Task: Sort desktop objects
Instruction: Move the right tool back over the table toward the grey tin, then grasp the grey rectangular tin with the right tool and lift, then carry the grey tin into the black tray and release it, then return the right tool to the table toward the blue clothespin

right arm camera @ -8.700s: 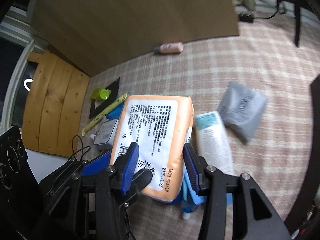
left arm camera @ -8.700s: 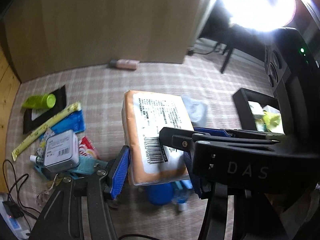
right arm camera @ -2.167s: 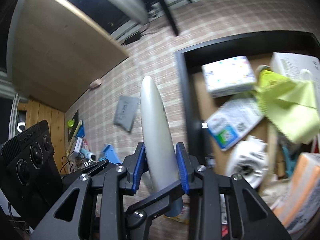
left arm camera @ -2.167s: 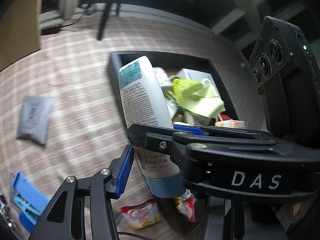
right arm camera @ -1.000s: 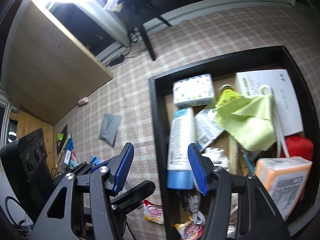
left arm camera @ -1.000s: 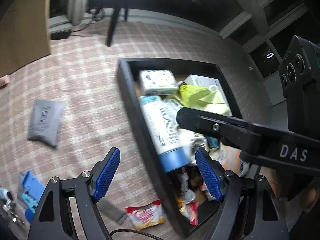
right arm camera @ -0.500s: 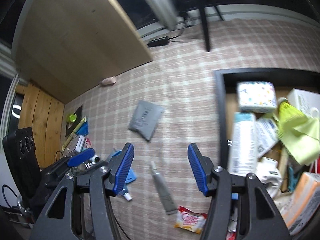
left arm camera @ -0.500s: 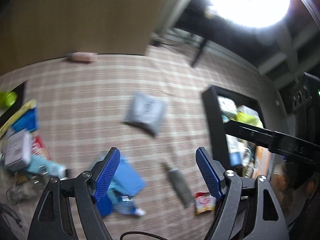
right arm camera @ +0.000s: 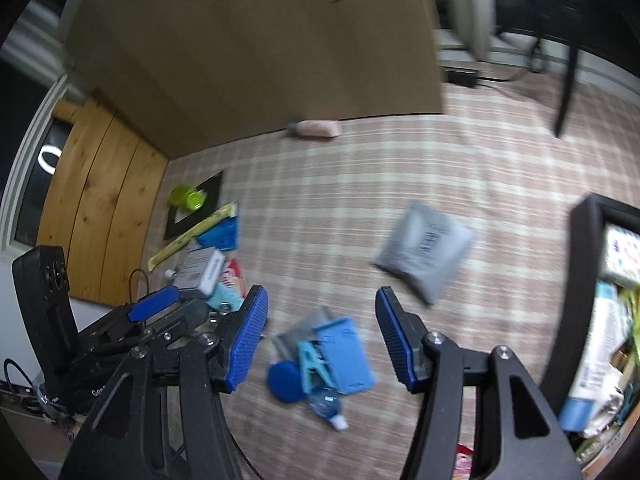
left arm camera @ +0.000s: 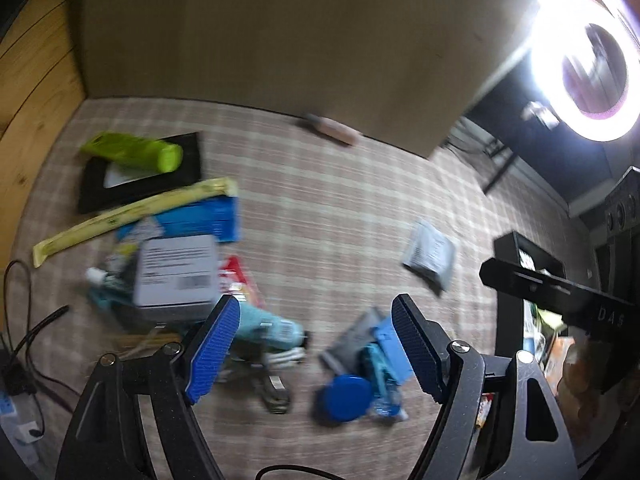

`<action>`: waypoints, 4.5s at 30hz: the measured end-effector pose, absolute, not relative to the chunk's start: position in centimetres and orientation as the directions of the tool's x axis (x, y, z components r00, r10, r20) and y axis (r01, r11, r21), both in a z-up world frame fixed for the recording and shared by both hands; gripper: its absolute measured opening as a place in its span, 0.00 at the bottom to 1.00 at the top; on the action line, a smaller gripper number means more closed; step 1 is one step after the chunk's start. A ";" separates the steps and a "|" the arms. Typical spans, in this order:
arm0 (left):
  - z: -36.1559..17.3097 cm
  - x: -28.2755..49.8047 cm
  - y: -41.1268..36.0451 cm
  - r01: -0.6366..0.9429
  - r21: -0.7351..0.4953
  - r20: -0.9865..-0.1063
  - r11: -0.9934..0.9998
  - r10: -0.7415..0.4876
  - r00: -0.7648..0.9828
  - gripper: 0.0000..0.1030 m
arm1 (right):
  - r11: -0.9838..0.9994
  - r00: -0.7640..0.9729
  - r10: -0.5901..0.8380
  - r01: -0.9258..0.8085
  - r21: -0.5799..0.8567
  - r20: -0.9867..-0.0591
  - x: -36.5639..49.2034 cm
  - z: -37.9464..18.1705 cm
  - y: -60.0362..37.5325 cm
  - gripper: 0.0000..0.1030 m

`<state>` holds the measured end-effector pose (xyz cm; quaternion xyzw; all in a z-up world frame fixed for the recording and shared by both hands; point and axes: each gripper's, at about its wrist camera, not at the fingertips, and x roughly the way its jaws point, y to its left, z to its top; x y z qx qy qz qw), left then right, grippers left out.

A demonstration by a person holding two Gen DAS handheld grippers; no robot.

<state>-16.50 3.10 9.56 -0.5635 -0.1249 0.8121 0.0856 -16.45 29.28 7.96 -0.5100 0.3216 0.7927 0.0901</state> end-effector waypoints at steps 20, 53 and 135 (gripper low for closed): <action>5.8 -17.4 -6.7 0.127 -0.341 -0.901 -0.931 0.286 -0.326 0.73 | -0.791 -0.312 -0.386 -0.372 0.486 -0.868 -28.7 2.7 20.2 0.44; 4.9 -18.1 -3.7 0.024 -0.320 -0.896 -0.947 0.295 -0.332 0.68 | -0.797 -0.236 -0.414 -0.372 0.475 -0.879 -32.5 -0.4 17.3 0.31; 13.0 -13.6 32.0 -0.583 -0.197 -0.874 -0.788 0.410 -0.259 0.69 | -0.607 -0.381 0.245 -0.777 0.165 -0.892 4.8 10.5 40.6 0.45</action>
